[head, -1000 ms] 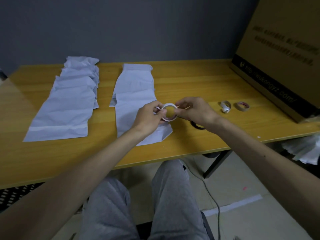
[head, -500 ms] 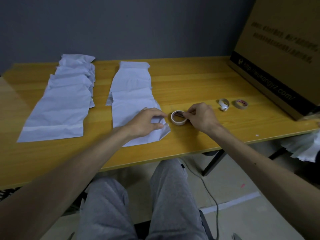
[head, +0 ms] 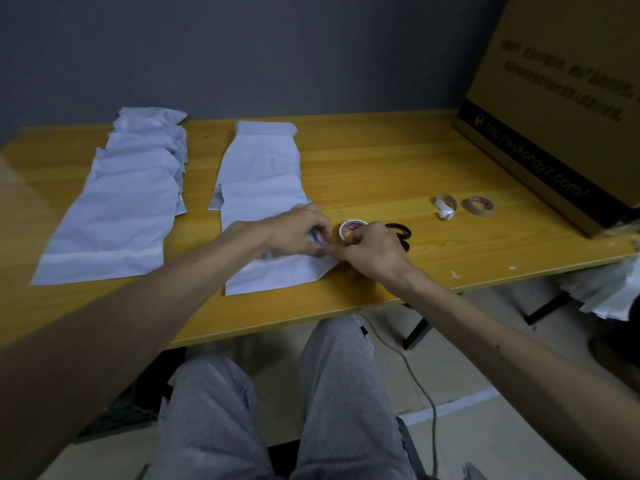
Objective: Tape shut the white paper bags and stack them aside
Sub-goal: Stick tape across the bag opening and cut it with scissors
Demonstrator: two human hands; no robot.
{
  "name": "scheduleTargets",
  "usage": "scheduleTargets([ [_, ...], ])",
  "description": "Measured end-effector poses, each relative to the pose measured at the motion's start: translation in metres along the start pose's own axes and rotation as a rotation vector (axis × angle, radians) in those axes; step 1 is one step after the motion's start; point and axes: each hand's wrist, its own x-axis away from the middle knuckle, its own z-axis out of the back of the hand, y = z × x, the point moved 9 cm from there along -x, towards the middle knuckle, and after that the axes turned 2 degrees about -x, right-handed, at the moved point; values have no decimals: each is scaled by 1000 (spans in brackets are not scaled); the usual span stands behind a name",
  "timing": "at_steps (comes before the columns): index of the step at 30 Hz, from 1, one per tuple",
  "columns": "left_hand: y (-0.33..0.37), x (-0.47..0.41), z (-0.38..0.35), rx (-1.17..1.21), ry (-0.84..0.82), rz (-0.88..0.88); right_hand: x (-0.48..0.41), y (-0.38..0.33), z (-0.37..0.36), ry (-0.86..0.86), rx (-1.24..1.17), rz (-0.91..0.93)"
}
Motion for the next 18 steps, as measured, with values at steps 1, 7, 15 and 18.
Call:
scheduleTargets([
  [1,0,-1,0,15,-19,5,0,1,-3,-9,-2,-11],
  [7,5,-5,2,99,-90,16,5,5,-5,-54,-72,-26],
  [15,9,-8,5,213,-44,19,6,8,-3,-46,-101,-34],
  [18,8,-7,3,280,-44,33,7,5,-2,-19,-73,2],
])
